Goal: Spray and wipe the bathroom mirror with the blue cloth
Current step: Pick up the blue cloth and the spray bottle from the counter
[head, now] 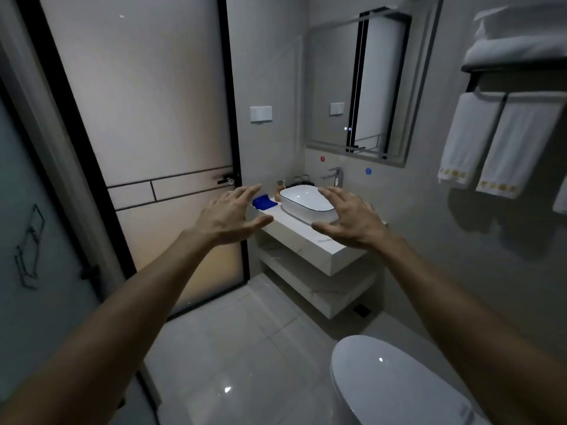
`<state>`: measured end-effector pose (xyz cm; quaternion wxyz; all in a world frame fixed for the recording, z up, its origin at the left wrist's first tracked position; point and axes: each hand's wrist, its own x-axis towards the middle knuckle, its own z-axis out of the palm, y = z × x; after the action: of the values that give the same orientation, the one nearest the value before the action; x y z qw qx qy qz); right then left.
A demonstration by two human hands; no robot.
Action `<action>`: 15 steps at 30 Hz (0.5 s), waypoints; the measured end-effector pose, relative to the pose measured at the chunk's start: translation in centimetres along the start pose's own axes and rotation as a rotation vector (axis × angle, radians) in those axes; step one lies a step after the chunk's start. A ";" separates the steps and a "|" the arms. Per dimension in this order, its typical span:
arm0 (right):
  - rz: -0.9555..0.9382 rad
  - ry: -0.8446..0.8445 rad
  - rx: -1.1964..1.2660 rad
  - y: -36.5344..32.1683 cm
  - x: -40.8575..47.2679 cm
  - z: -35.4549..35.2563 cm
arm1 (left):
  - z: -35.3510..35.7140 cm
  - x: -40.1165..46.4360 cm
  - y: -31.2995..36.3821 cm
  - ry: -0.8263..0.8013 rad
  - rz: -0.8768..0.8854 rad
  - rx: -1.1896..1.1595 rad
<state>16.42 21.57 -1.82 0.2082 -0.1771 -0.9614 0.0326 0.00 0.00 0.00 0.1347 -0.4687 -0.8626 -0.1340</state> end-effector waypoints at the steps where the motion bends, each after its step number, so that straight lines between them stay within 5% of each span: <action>1: -0.004 -0.002 -0.002 0.0 0.3 0.2 | 0.0 0.1 -0.2 0.000 -0.005 -0.003; 15: -0.022 -0.018 0.023 0.8 8.3 4.6 | 3.3 7.7 -5.3 0.024 -0.019 -0.053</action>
<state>7.68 25.32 -2.89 0.2017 -0.1639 -0.9647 0.0430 -8.89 4.31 -0.85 0.1314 -0.4625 -0.8615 -0.1636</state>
